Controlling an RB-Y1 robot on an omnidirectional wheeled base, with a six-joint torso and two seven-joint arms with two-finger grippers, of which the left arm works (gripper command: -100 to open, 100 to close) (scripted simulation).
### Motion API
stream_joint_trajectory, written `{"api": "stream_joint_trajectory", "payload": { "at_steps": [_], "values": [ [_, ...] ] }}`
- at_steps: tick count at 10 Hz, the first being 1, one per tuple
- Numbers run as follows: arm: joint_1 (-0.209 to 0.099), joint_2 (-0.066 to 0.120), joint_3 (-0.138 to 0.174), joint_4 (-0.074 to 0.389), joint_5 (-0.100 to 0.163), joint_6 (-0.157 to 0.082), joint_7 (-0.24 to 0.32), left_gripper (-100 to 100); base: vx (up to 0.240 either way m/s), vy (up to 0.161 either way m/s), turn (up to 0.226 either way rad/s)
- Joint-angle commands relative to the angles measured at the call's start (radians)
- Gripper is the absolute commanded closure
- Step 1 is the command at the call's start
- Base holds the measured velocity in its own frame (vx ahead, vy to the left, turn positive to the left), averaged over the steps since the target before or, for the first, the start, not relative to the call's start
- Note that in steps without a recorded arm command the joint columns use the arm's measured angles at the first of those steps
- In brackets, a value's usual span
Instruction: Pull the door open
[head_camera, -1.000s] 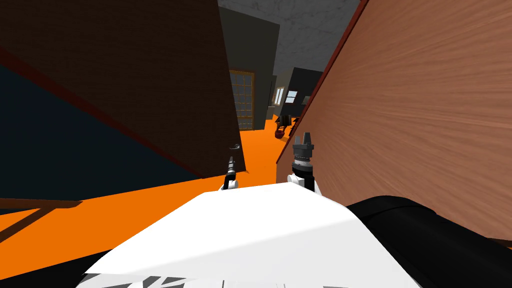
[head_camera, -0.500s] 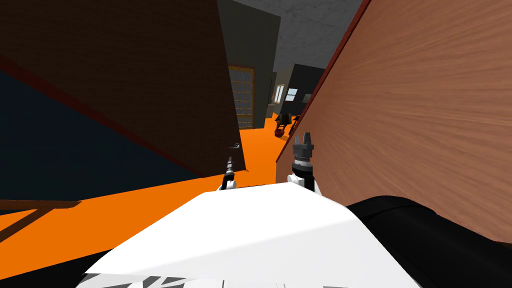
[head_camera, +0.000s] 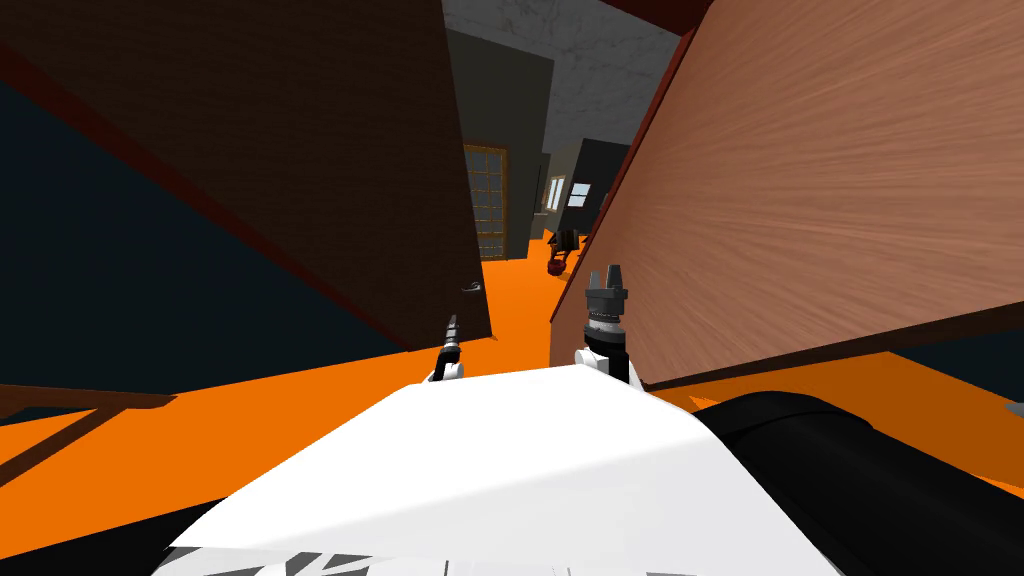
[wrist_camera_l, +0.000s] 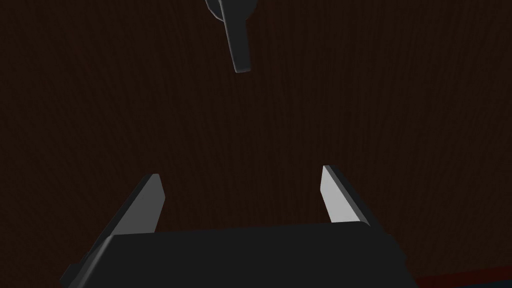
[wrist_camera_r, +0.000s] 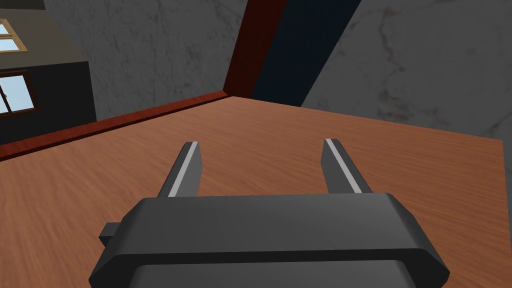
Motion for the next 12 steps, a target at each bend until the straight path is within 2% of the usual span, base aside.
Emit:
{"api": "stream_joint_trajectory", "payload": {
  "at_steps": [1, 5, 7, 8, 12],
  "values": [
    [0.001, 0.031, 0.006, 0.003, -0.003, 0.006, 0.005, -100, -0.092, 0.017, -0.007],
    [-0.003, 0.099, 0.023, 0.020, -0.005, 0.018, 0.020, -100, -0.054, 0.012, -0.014],
    [-0.009, 0.131, 0.038, 0.029, 0.001, 0.019, 0.030, -100, -0.010, 0.012, -0.035],
    [-0.016, 0.117, 0.052, 0.031, 0.015, 0.012, 0.038, -100, 0.100, -0.007, -0.205],
    [-0.022, 0.063, 0.061, 0.028, 0.031, 0.001, 0.042, -100, 0.173, -0.003, -0.116]
  ]
}}
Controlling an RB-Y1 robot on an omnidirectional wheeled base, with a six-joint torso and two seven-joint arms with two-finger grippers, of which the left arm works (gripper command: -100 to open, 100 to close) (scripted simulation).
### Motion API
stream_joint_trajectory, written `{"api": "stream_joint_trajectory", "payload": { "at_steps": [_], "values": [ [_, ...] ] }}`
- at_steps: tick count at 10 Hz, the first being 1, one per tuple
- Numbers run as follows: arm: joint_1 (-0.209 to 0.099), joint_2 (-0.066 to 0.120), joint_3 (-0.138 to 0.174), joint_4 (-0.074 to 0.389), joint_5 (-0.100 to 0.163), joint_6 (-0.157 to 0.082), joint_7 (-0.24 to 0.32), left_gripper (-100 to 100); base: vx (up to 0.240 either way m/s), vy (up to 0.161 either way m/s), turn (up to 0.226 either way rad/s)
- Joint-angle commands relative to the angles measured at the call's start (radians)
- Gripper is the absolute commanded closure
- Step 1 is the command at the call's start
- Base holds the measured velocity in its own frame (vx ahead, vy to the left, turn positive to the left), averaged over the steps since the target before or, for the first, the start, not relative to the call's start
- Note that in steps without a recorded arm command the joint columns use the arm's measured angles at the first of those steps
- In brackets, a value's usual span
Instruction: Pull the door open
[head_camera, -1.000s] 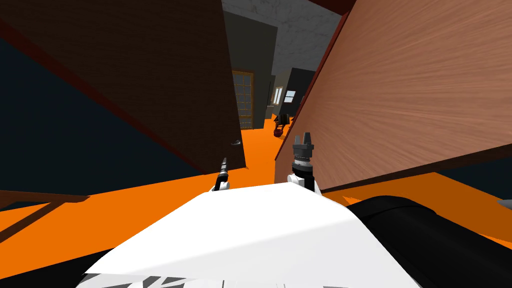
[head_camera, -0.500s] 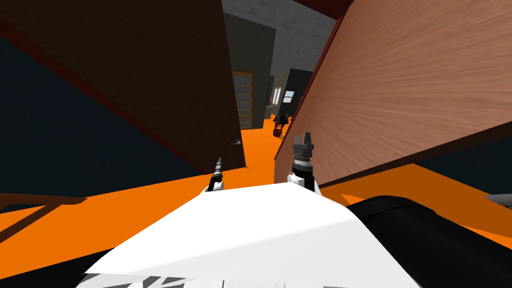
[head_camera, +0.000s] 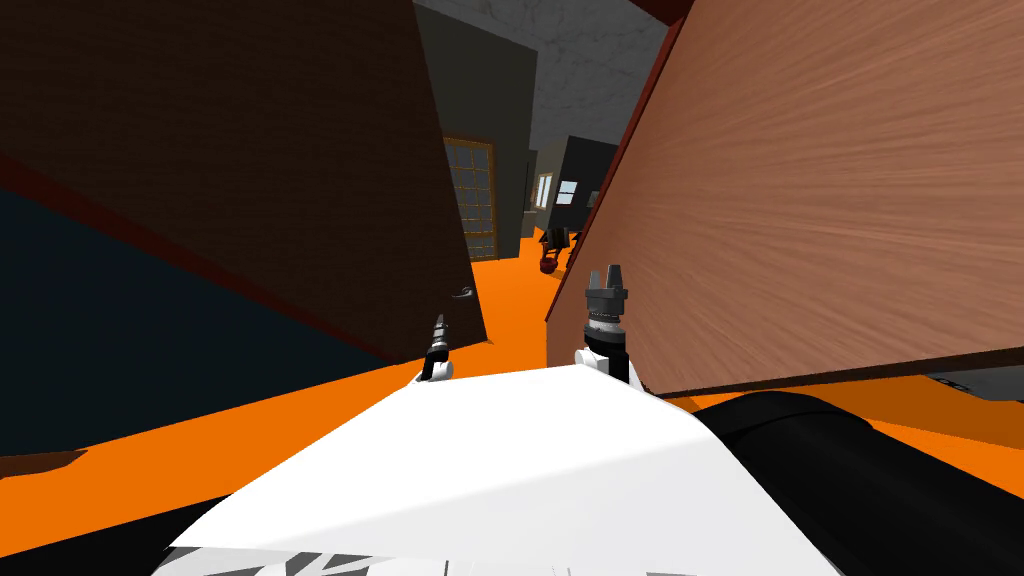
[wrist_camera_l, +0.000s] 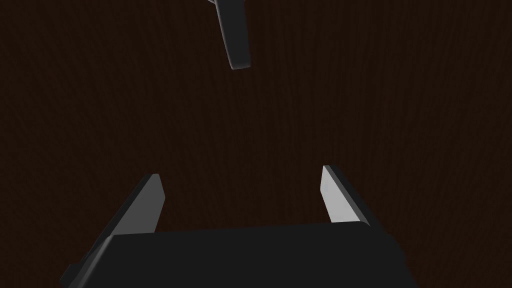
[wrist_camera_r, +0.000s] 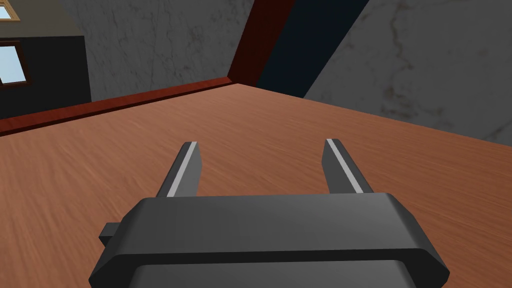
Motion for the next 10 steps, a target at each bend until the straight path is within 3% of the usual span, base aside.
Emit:
{"api": "stream_joint_trajectory", "payload": {
  "at_steps": [1, 5, 10],
  "values": [
    [-0.003, -0.018, 0.002, 0.001, 0.005, -0.006, 0.004, -100, 0.180, -0.001, -0.064],
    [-0.006, -0.058, 0.006, -0.002, 0.013, -0.013, 0.005, -100, 0.189, 0.013, -0.032],
    [-0.008, -0.094, 0.008, -0.005, 0.019, -0.019, 0.006, -100, 0.187, -0.012, 0.001]
  ]
}}
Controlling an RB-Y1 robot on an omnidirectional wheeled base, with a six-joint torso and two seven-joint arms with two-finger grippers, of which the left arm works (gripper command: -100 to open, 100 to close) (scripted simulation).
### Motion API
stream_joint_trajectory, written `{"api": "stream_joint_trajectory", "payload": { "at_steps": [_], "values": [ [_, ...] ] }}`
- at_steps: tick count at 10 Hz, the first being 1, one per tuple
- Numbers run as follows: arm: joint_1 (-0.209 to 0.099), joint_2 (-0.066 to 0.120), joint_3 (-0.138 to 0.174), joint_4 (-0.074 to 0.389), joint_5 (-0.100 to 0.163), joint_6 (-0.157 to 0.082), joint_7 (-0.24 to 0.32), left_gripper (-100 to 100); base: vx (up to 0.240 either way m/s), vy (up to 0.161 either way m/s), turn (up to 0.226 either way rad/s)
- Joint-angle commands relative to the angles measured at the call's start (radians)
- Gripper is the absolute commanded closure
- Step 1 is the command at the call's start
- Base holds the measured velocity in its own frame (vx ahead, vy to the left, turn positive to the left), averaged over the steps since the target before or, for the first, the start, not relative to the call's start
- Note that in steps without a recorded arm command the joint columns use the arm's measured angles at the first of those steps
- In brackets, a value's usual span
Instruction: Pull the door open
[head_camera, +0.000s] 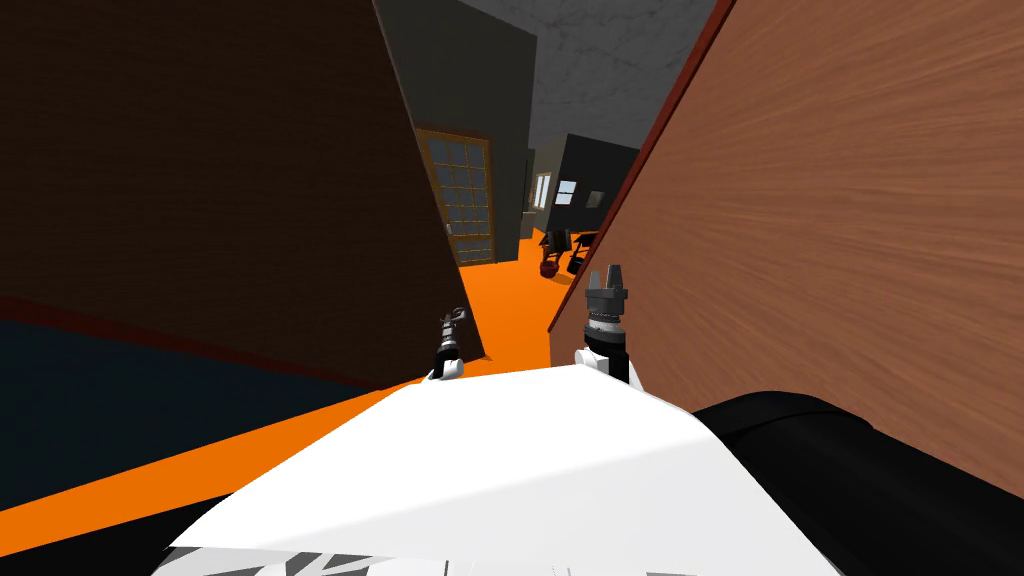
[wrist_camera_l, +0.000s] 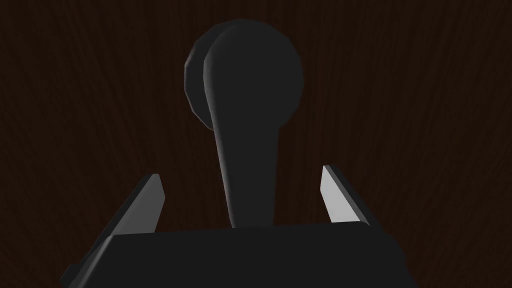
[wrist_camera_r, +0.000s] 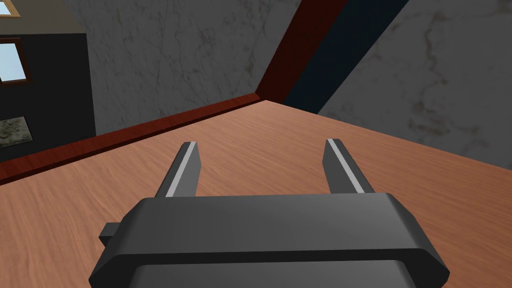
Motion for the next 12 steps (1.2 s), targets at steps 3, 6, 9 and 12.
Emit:
{"api": "stream_joint_trajectory", "payload": {
  "at_steps": [3, 6, 9, 12],
  "values": [
    [0.000, 0.000, 0.000, 0.000, 0.000, 0.000, 0.000, 100, 0.015, -0.003, -0.001],
    [0.000, 0.000, 0.000, 0.000, 0.000, 0.000, 0.000, 100, -0.018, 0.002, -0.005],
    [0.000, 0.004, -0.003, 0.004, 0.000, 0.002, 0.003, 100, -0.082, 0.006, -0.007],
    [-0.001, 0.016, -0.007, 0.007, 0.002, 0.001, 0.011, 100, -0.196, 0.009, 0.008]
  ]
}}
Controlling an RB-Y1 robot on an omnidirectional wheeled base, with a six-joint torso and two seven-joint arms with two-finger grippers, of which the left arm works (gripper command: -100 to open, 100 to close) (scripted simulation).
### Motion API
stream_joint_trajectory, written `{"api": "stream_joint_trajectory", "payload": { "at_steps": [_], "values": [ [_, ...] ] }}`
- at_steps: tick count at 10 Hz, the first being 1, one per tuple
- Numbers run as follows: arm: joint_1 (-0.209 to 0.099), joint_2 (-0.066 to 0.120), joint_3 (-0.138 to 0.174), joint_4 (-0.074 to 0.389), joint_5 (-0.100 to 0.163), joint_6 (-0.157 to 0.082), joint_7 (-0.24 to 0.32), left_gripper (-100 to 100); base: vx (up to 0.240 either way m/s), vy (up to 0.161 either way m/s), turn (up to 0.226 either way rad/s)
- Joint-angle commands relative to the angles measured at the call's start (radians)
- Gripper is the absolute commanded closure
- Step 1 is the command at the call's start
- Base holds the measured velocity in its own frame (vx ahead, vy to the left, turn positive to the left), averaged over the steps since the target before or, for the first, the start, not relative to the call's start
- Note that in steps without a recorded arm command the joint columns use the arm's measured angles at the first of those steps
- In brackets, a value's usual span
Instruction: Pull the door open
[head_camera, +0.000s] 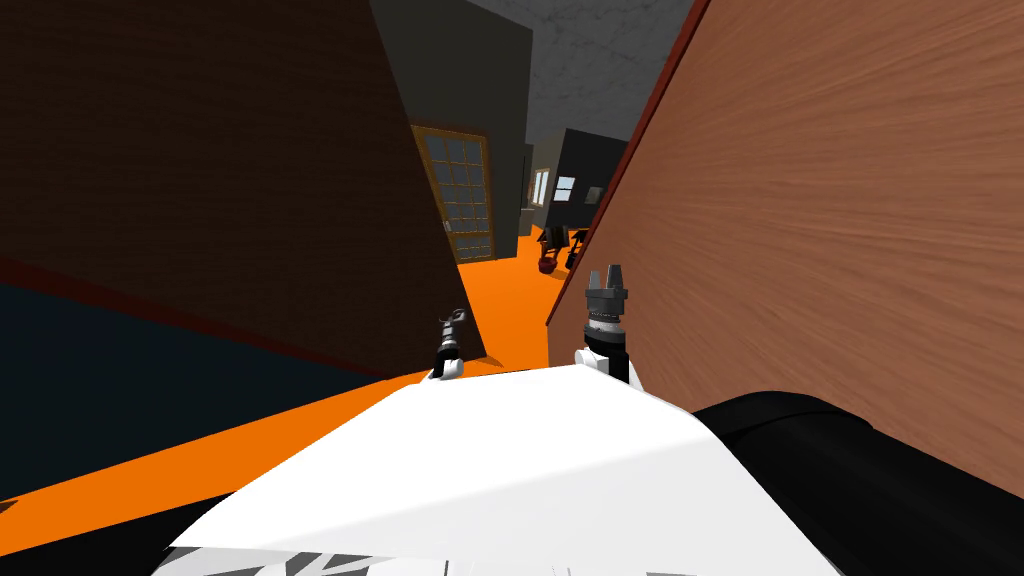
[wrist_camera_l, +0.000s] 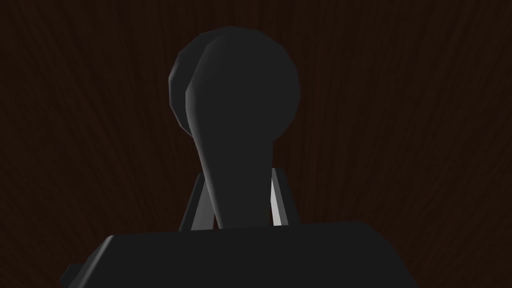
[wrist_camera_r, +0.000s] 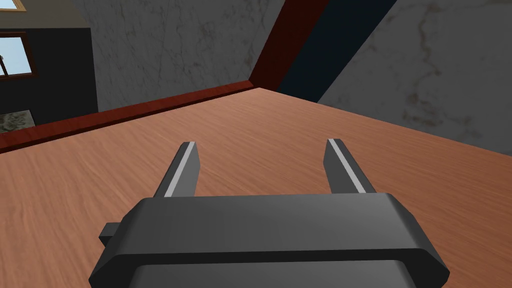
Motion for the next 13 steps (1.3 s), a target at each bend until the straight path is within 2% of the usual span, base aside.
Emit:
{"api": "stream_joint_trajectory", "payload": {
  "at_steps": [1, 6, 13],
  "values": [
    [0.006, 0.014, 0.003, -0.001, 0.004, -0.001, 0.005, 100, -0.214, -0.011, 0.010],
    [0.002, 0.046, -0.008, 0.011, 0.007, -0.004, 0.028, 100, -0.196, -0.029, 0.065],
    [-0.006, 0.100, -0.033, 0.034, 0.002, -0.012, 0.079, 100, -0.190, 0.013, 0.020]
  ]
}}
